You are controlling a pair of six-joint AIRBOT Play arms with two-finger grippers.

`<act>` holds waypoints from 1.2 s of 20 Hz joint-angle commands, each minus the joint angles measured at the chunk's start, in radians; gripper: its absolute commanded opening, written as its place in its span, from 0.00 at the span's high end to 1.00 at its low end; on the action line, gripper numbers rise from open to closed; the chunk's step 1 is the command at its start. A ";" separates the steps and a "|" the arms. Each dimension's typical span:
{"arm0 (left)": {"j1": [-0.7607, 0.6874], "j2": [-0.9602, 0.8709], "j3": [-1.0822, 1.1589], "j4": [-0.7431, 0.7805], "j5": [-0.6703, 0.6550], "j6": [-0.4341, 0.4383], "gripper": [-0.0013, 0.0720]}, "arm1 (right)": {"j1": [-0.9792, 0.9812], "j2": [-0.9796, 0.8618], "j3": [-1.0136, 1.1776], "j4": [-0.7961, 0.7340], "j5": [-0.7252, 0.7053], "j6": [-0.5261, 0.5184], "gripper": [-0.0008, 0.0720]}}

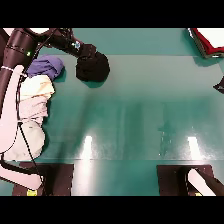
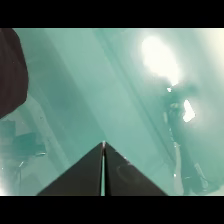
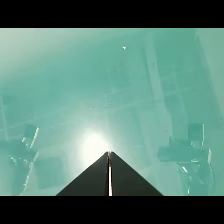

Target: Fold the shirts.

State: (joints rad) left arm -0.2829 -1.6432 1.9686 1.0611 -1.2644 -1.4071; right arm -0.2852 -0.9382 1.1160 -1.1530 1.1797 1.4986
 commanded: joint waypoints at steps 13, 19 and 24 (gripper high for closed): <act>0.000 0.001 0.000 0.000 0.000 0.000 0.95 | 0.001 0.000 0.000 0.000 0.000 0.000 0.95; 0.000 0.001 0.000 -0.021 0.002 0.001 0.95 | 0.001 0.000 0.000 0.001 -0.004 0.000 0.95; 0.000 -0.039 -0.004 0.297 0.151 -0.008 0.07 | 0.001 0.001 0.000 0.009 -0.010 0.001 0.96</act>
State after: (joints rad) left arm -0.2836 -1.6581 1.9675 1.1545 -1.2030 -1.3983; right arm -0.2852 -0.9382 1.1160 -1.1515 1.1721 1.4986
